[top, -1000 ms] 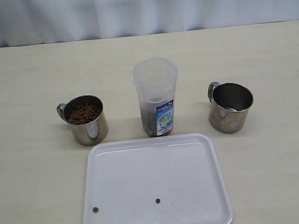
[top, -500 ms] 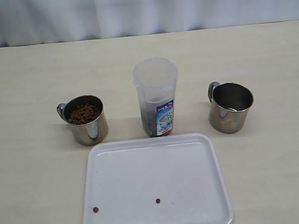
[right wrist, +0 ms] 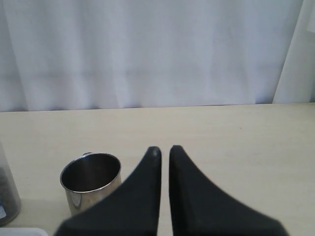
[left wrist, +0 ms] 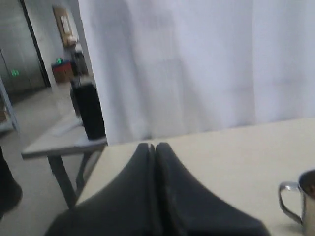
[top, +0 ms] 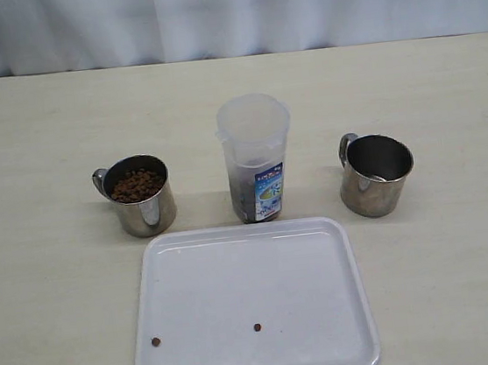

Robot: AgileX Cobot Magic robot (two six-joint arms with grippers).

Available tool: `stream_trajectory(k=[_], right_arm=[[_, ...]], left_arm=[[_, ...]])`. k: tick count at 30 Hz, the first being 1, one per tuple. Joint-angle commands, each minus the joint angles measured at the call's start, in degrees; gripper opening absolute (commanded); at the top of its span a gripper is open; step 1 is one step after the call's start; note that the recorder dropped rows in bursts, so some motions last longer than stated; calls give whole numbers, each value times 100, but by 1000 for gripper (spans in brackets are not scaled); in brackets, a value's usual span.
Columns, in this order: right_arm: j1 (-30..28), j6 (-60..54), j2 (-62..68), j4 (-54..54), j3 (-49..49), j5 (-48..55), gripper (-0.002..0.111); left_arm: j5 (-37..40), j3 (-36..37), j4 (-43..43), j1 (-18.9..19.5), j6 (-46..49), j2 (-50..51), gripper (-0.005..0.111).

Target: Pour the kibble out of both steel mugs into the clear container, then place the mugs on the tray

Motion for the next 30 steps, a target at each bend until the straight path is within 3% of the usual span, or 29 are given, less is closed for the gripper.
stream_trajectory(k=[1, 4, 6, 8, 10, 12, 14, 19, 24, 26, 30], right_arm=[[19, -17, -23, -42, 21, 18, 5], [19, -17, -23, -42, 21, 18, 5], [19, -17, -23, -42, 21, 18, 5], [19, -17, -23, -42, 21, 18, 5], [19, -17, -23, -42, 21, 18, 5], [19, -17, -23, -42, 21, 18, 5], [19, -17, -23, -42, 21, 18, 5], [19, -17, -23, -42, 21, 18, 5], [19, -17, -23, -42, 21, 18, 5], [19, -17, -23, -42, 21, 18, 5], [19, -17, -23, -42, 21, 18, 5]], left_arm=[[-969, 11, 181, -28, 54, -5, 0], [-1523, 11, 90, -28, -594, -5, 0], [-1647, 11, 632, -40, -1202, -5, 0], [-1792, 11, 1784, -149, -2175, 298, 0], [-2328, 11, 3560, -316, -3283, 1016, 0], [-2923, 11, 4952, -382, -3593, 1883, 0], [-3315, 11, 4864, -355, -3382, 2882, 0], [-4654, -29, 3467, -287, -2078, 5796, 0], [-5119, -1005, 4525, -287, -2329, 8263, 2], [-5183, -1390, 4982, -287, -2647, 8955, 9], [-5185, -2223, 5784, -287, -3215, 9899, 46]])
